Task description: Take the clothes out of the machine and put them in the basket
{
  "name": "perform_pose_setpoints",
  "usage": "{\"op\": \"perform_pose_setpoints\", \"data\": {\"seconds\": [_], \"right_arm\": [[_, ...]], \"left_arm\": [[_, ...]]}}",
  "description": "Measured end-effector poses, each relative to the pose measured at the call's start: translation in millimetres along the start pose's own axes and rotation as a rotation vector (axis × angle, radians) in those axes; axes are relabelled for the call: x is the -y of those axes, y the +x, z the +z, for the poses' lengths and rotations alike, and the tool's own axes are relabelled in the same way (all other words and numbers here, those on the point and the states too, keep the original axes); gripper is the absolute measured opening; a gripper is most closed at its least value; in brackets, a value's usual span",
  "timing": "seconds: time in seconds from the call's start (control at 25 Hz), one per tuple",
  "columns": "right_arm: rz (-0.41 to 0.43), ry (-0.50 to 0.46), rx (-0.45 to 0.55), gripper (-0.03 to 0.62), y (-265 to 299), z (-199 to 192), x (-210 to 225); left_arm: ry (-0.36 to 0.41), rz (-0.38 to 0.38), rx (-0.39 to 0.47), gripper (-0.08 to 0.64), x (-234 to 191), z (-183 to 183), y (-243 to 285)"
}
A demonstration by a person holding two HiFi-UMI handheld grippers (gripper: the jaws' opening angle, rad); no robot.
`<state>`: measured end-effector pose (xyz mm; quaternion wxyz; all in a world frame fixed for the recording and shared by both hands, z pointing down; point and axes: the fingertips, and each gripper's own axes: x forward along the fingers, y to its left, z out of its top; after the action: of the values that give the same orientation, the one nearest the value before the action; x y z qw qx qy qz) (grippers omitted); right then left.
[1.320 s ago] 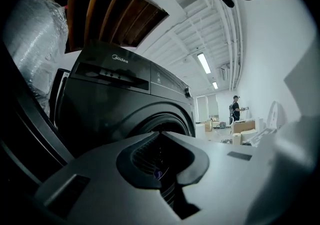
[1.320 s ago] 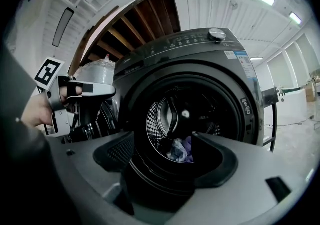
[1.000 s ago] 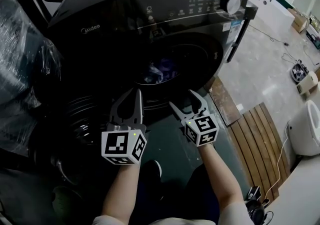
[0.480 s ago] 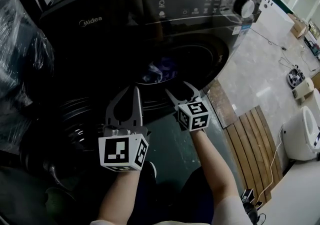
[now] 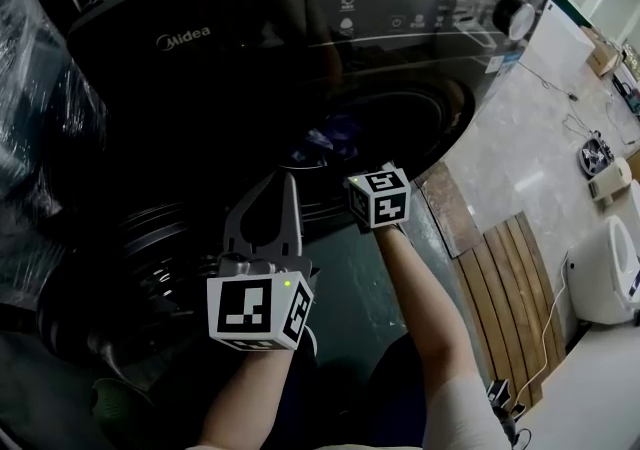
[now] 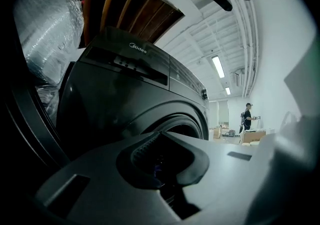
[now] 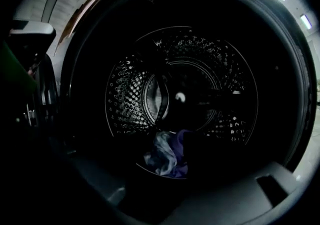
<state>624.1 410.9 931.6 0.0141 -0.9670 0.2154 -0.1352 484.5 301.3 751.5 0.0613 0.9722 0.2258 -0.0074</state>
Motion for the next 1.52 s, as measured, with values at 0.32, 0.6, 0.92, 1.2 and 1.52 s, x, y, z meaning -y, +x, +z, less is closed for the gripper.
{"op": "perform_pose_setpoints", "data": {"seconds": [0.32,0.6,0.92,1.2,1.52], "right_arm": [[-0.024,-0.034,-0.062,0.247,45,1,12],[-0.063,-0.001,-0.093,0.245,72,-6,25],[-0.081,0.032,-0.098,0.211,87,-5,28],[-0.081,0.120,-0.095,0.181,92,-10,28],[-0.110,0.084,-0.140,0.015,86,-22,30]], "left_arm": [[-0.009,-0.012,-0.024,0.023,0,-7,4],[-0.016,-0.033,-0.037,0.023,3,-11,8],[-0.042,-0.026,-0.040,0.023,-4,-11,4],[-0.065,-0.047,-0.045,0.023,0,-12,4],[-0.083,-0.053,-0.048,0.023,2,-13,4]]}}
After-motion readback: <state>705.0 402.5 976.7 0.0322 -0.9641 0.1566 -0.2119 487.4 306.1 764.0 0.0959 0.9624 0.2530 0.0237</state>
